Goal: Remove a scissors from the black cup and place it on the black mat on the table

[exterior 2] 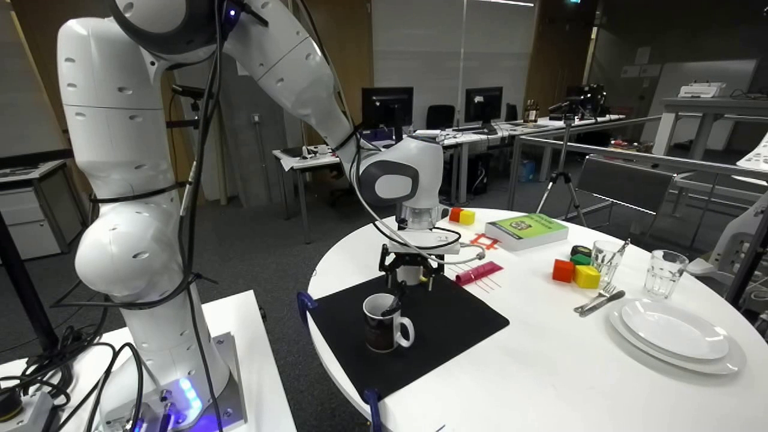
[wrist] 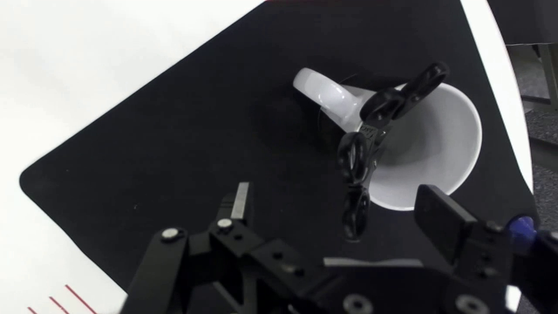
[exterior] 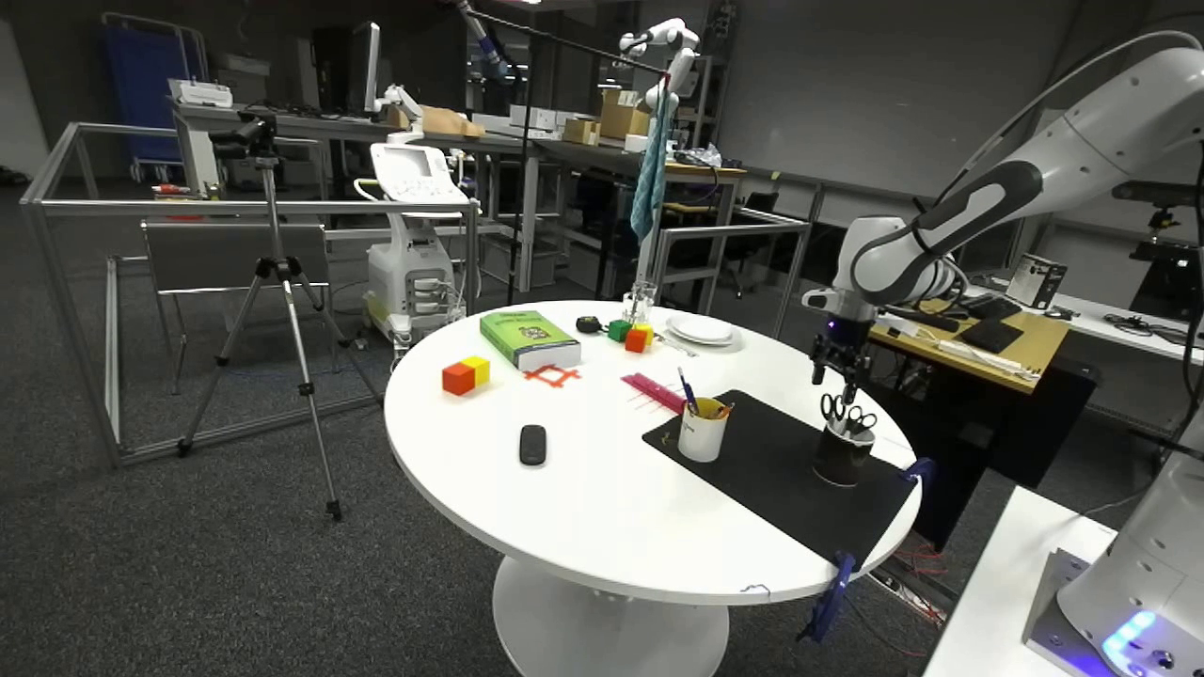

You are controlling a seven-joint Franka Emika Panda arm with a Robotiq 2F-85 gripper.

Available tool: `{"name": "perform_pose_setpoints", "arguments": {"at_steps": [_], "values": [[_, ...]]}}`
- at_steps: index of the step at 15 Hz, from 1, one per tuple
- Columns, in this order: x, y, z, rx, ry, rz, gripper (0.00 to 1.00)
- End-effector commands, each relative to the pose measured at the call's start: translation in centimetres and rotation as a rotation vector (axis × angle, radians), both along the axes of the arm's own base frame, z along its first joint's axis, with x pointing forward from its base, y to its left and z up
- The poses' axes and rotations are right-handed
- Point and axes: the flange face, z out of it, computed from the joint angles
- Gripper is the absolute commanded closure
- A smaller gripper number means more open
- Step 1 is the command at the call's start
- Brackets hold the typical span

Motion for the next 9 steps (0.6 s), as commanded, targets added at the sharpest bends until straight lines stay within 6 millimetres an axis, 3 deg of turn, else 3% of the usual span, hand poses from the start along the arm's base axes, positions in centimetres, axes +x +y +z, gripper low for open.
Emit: {"name": "perform_pose_setpoints", "arguments": {"at_steps": [1,4,5,6,9], "values": [[0.47,-0.40,0.43,0.003,0.038,0.020,0.01],[0.72,-0.24,0.46,0.021,0.038,0.008,0.07],[0.80,-0.19,0.47,0.028,0.038,0.007,0.23],[0.88,-0.16,0.44,0.031,0.036,0.002,0.31],[1.00,0.00,0.29,0.029,0.033,0.008,0.49]]}}
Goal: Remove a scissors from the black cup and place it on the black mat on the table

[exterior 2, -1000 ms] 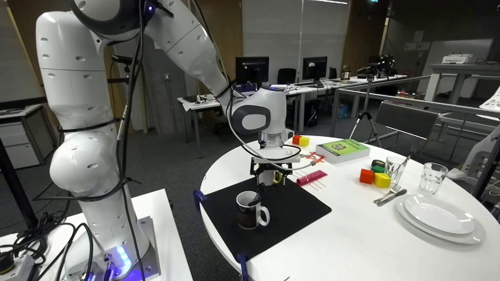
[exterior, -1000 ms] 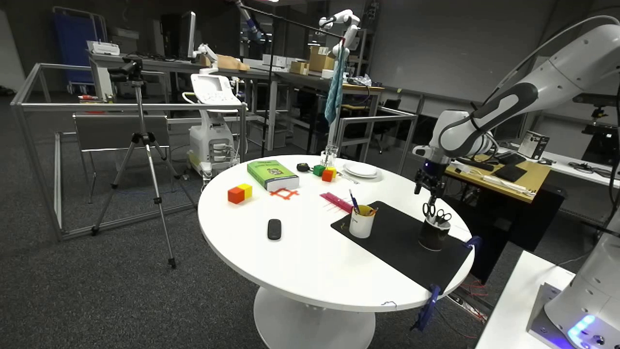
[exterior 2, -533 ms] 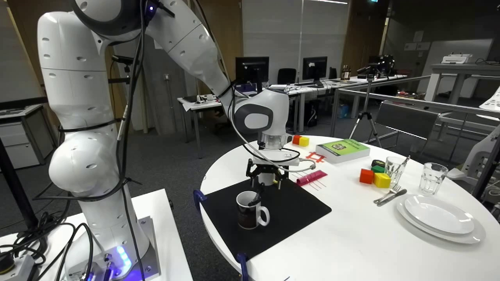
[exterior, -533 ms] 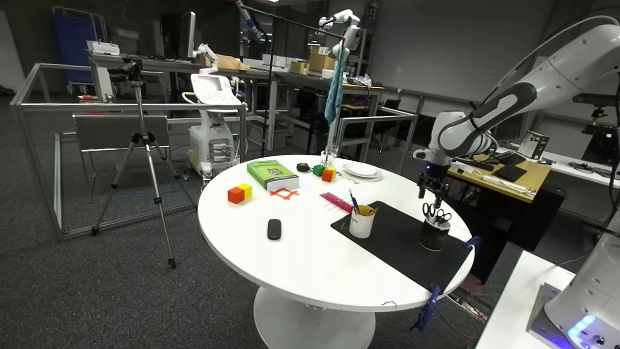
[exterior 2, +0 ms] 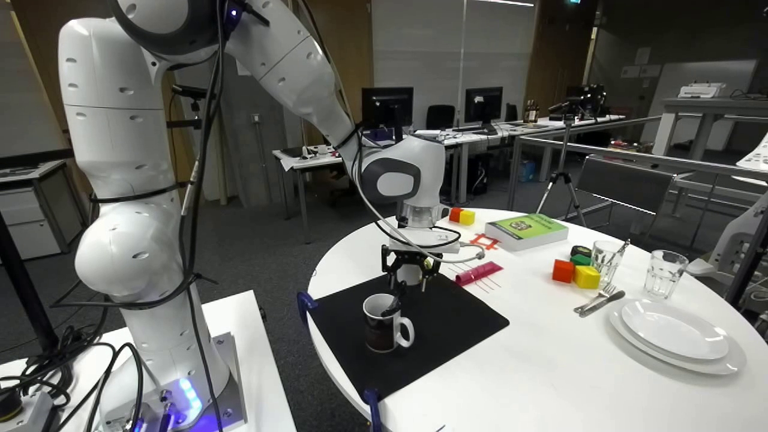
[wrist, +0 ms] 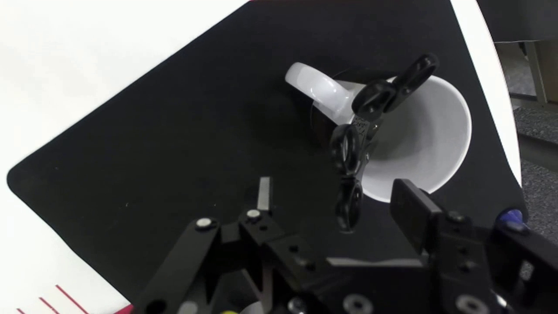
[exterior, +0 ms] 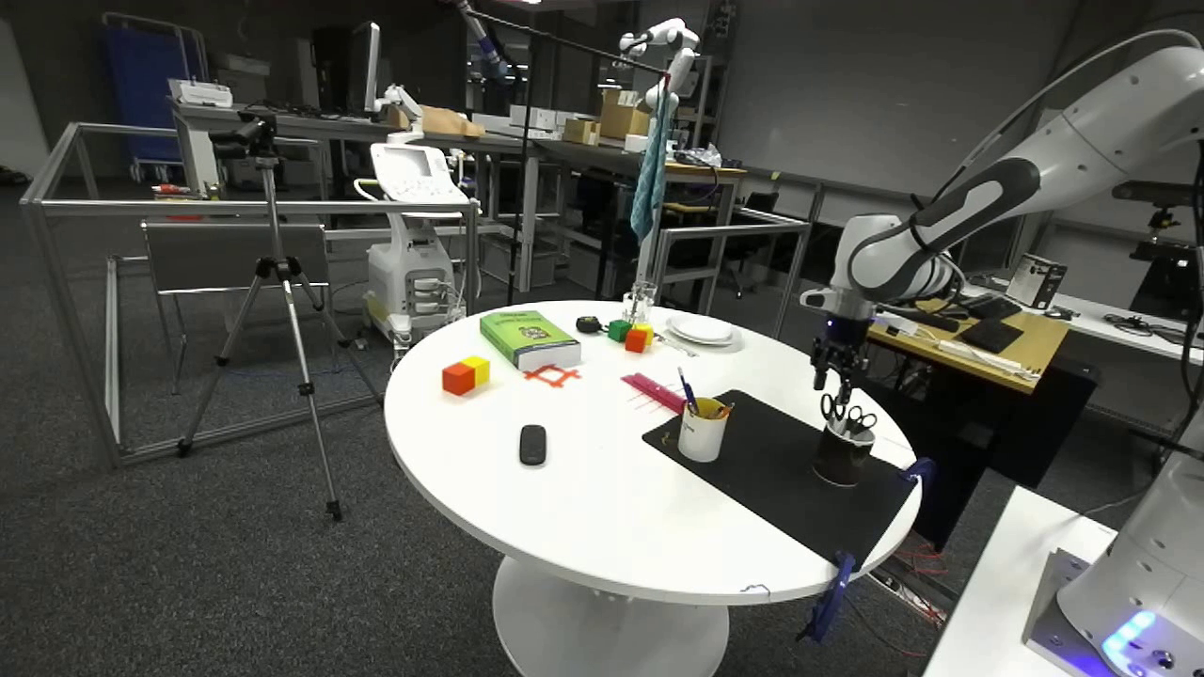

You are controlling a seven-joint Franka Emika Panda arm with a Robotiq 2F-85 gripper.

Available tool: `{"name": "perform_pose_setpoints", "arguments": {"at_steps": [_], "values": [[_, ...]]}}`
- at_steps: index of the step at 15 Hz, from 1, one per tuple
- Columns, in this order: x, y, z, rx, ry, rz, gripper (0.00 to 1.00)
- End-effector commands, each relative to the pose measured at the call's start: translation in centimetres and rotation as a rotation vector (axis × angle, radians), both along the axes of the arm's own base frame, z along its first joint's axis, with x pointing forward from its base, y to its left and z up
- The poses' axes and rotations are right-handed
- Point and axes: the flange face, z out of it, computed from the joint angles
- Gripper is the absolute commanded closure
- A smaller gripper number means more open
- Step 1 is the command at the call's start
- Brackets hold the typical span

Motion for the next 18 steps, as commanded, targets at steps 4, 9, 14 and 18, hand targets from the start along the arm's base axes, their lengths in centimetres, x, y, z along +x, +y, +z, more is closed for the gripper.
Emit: {"name": "perform_pose_setpoints", "arguments": {"at_steps": [4,9,14,18], "values": [[0.7,-0.2,-0.1,0.012,0.017,0.016,0.81],[0.8,-0.1,0.3,0.004,0.051,0.018,0.98],[0.7,-0.3,1.3,0.021,0.122,0.021,0.98],[0.8,-0.5,2.0,0.026,0.164,0.018,0.98]]}}
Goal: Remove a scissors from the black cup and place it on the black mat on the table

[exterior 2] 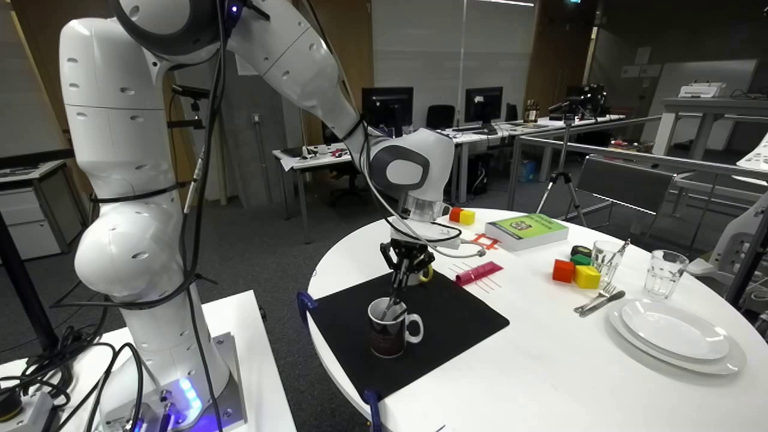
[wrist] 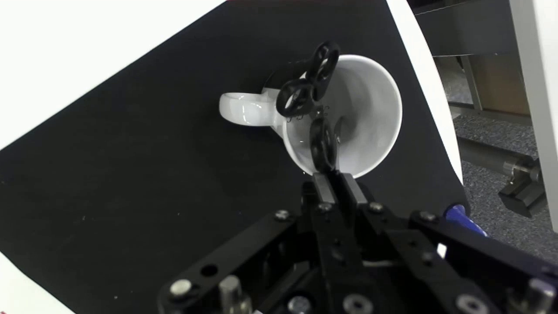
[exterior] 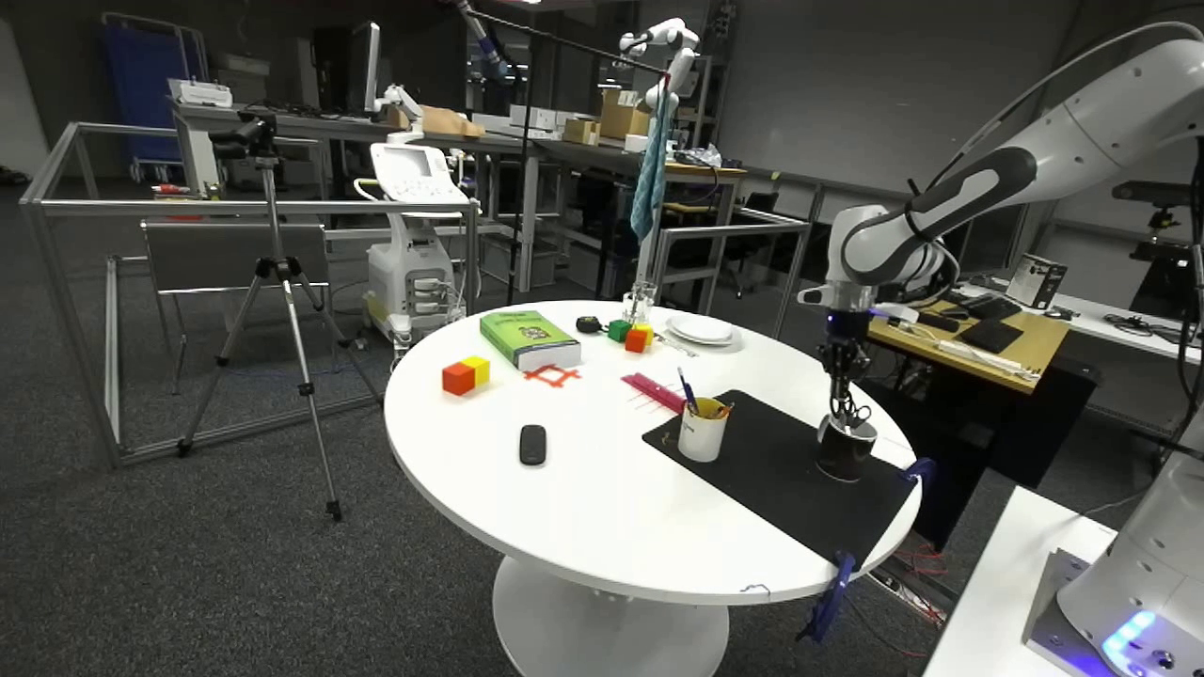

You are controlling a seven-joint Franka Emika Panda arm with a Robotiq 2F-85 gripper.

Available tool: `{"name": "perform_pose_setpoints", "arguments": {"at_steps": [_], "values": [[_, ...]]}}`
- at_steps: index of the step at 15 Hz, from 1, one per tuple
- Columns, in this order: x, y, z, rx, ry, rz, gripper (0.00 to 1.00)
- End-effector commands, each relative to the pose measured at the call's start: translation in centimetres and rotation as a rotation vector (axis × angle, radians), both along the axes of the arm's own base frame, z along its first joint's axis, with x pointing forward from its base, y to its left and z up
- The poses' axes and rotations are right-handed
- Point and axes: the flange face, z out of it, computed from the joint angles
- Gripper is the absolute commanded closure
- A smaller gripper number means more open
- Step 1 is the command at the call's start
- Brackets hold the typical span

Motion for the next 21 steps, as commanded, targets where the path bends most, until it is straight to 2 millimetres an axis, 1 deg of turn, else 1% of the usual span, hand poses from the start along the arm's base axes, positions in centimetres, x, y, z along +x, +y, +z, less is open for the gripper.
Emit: {"name": "perform_pose_setpoints", "arguments": {"at_steps": [1,5,16,21], "values": [[0.56,-0.82,1.08,0.000,0.042,0.009,0.98],[0.87,-1.27,1.63,-0.010,0.024,0.008,0.98],[1.23,-1.32,1.48,-0.068,-0.115,0.062,0.98],[1.29,-1.34,1.46,-0.069,-0.144,0.064,0.98]]}}
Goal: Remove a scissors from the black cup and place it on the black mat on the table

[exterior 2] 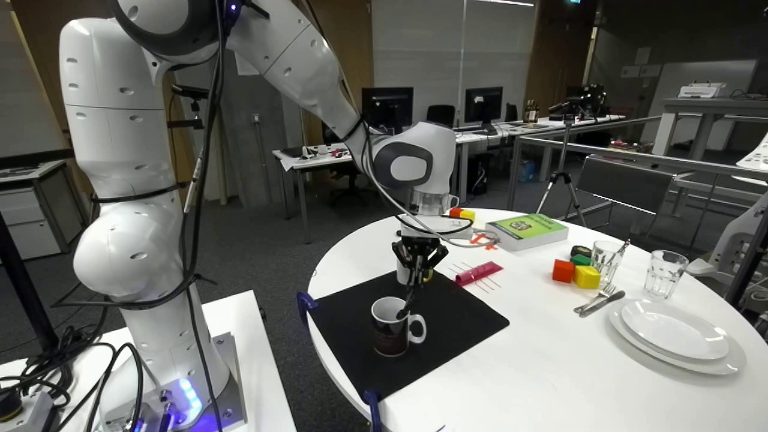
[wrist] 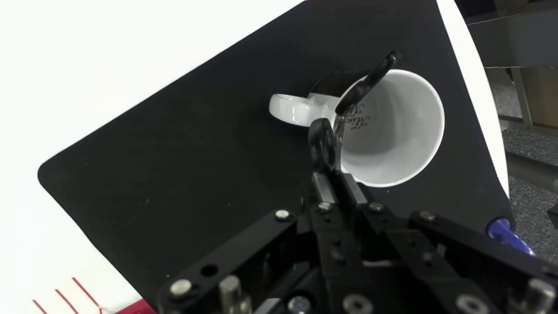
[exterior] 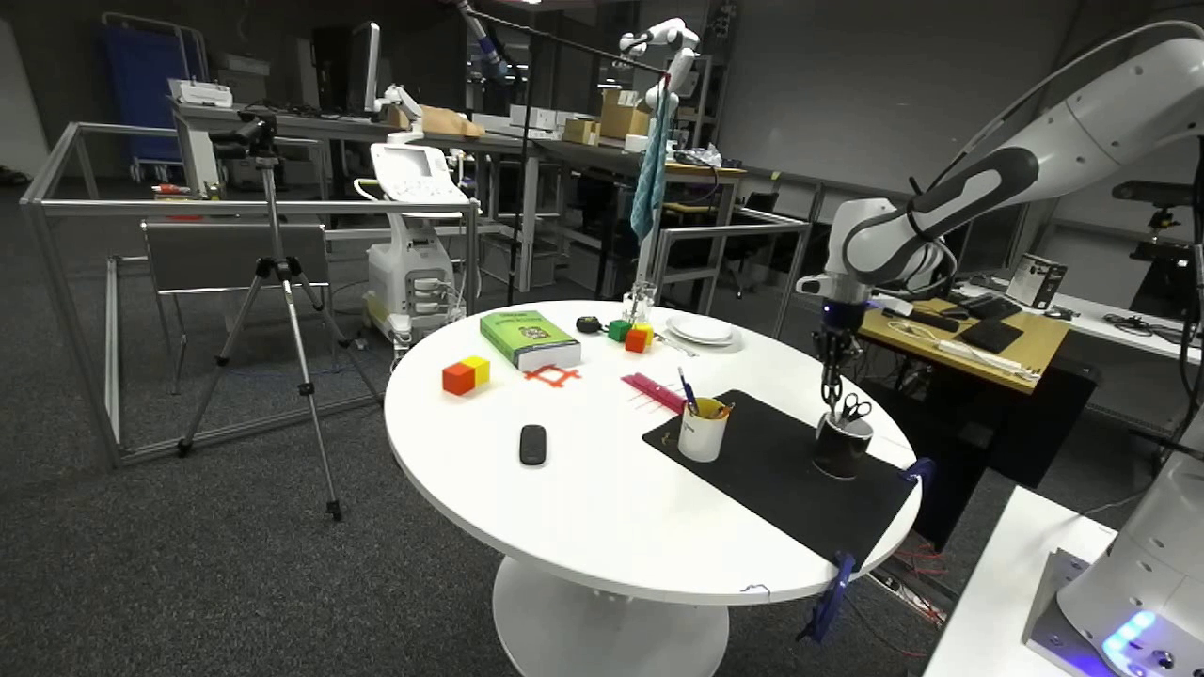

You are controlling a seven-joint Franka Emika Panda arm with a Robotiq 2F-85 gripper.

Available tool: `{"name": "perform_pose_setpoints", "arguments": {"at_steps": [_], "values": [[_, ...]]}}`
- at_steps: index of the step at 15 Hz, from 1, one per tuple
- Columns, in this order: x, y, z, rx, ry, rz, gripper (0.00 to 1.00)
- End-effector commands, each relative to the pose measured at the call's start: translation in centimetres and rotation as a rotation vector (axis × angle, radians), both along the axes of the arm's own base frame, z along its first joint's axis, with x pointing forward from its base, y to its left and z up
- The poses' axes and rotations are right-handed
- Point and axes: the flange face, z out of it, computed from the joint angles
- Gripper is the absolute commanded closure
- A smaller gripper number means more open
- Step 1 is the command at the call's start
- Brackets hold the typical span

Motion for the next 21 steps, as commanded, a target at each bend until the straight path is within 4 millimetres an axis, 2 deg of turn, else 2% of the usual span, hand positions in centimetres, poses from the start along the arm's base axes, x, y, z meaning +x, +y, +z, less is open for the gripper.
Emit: {"name": "perform_pose_setpoints", "arguments": {"at_steps": [1,11,21], "values": [[-0.2,-0.3,0.3,-0.011,-0.051,0.029,0.98],[0.3,-0.4,0.3,-0.019,-0.199,0.009,0.98],[0.5,-1.0,2.3,0.002,-0.248,-0.027,0.98]]}}
